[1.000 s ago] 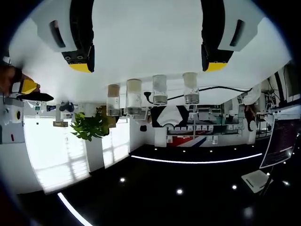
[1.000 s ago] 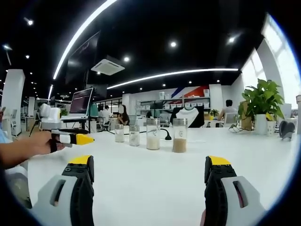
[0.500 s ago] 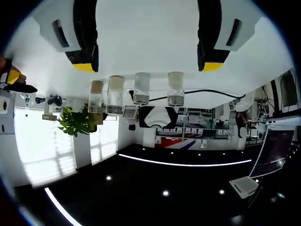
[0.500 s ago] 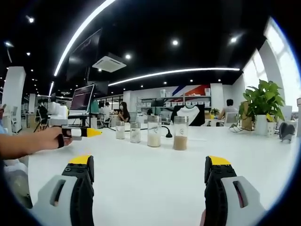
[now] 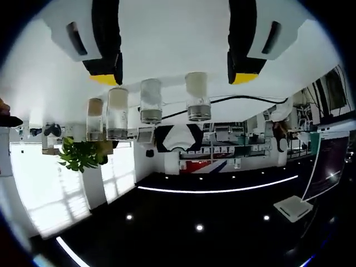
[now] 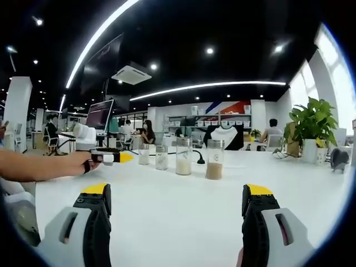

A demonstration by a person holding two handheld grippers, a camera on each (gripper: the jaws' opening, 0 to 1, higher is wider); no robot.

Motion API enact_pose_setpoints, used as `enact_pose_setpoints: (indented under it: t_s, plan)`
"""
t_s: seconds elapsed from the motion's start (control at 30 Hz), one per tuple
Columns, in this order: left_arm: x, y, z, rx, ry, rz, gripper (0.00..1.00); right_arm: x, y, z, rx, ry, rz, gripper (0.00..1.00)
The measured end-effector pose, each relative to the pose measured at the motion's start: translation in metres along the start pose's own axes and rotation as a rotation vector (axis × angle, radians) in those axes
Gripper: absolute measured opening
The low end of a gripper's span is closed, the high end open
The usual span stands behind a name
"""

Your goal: Rotate the seasoning bottle until the label or dispensing opening points toward the visible target arrow and the bottle remains upright within the marked orientation range

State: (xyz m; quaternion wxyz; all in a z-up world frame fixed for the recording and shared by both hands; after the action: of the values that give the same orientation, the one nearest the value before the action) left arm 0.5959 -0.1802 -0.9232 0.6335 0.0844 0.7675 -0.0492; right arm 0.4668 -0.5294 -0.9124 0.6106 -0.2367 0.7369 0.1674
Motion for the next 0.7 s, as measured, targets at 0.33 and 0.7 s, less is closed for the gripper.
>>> enact_pose_setpoints:
  t_s: [0.33, 0.7]
  plan:
    - [0.000, 0.013, 0.030, -0.055, 0.013, 0.000, 0.70, 0.001, -0.003, -0.001, 0.002, 0.013, -0.002, 0.99]
    - [-0.005, 0.034, 0.052, -0.119, -0.016, -0.062, 0.60, -0.001, -0.011, 0.001, 0.013, 0.028, -0.009, 0.97]
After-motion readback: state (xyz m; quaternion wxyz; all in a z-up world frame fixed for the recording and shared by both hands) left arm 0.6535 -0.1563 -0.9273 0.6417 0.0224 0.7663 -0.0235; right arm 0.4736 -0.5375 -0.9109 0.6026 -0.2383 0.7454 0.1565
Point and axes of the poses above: the point that each gripper's makers call its tool centre point, and the gripper's own axes: z roughly forward along the fingers, y roughly to its left, x roughly out of its underside, the point moved 9 cm from there along -z, roughly backward along the fingers, and after that the axes turned 11 degrees about y, right-handed, at the moved point
